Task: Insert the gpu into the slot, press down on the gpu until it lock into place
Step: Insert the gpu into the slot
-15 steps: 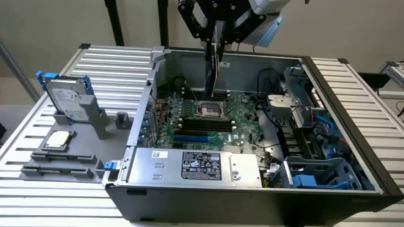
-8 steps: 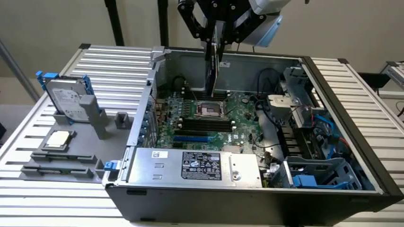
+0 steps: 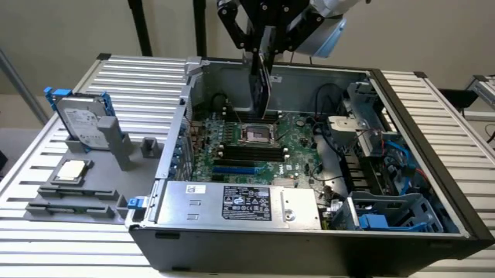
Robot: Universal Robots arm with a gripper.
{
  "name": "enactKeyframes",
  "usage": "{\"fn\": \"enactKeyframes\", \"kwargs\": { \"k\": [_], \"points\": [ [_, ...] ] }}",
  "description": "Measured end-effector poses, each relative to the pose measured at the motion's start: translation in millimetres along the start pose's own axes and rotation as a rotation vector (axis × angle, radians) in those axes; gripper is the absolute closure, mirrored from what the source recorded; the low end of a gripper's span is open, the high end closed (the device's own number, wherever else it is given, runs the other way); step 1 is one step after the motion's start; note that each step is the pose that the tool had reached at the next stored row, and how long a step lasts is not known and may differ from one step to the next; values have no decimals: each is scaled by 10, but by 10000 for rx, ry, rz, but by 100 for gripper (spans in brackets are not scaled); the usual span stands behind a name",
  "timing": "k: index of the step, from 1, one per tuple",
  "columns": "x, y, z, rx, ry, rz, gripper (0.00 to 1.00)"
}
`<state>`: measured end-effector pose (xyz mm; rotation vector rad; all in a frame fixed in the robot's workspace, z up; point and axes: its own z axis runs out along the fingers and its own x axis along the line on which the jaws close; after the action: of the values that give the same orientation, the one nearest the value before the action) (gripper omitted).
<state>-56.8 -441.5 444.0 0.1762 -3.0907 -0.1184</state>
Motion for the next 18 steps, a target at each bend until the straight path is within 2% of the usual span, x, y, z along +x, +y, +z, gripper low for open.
{"fn": "enactKeyframes", "kwargs": {
  "k": [12,18],
  "points": [
    [0,-1,8,62,163,-2172,74],
    [-1,-2,20,84,178,-3271,74]
  ]
}}
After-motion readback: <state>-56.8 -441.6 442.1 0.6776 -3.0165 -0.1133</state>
